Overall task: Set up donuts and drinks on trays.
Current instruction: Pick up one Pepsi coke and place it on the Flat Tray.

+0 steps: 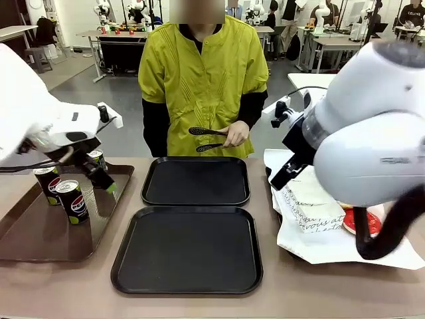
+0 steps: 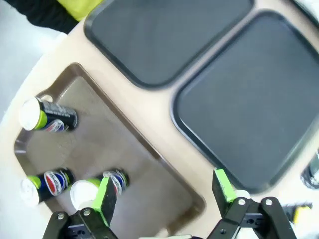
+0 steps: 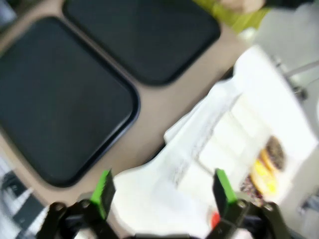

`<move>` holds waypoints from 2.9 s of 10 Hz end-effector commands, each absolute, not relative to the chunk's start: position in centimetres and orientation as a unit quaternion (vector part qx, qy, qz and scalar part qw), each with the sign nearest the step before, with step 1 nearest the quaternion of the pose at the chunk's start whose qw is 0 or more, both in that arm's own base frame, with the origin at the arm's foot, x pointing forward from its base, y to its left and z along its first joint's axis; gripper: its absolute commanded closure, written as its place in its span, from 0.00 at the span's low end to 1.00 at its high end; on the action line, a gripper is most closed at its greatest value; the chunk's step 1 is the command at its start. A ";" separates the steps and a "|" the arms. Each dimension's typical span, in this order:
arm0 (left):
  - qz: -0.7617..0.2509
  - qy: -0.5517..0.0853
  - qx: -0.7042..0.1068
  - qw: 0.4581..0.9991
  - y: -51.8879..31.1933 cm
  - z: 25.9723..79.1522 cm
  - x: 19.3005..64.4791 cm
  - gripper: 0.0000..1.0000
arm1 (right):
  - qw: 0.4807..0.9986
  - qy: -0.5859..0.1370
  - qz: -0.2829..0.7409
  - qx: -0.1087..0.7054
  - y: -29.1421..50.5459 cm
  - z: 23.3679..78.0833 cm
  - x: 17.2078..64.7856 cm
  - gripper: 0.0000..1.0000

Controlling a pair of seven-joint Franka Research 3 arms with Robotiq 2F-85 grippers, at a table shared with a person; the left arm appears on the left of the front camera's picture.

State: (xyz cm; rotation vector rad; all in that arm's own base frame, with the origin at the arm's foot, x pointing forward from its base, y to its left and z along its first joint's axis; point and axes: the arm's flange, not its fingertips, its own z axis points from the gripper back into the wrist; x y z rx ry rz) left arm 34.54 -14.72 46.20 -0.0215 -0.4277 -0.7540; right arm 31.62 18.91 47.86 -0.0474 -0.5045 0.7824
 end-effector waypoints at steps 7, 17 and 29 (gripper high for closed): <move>-0.369 -0.178 -0.045 0.911 -12.5 49.1 31.8 0.00 | 0.895 -0.227 0.384 -0.021 17.1 53.8 24.2 0.00; 0.004 -0.104 -0.603 0.791 5.8 41.8 31.6 0.00 | 0.832 -0.180 -0.057 0.522 -8.7 40.0 20.7 0.00; 0.057 -0.112 -0.558 0.820 11.7 40.7 30.8 0.00 | 0.844 -0.157 -0.057 0.510 -18.5 40.9 23.8 0.00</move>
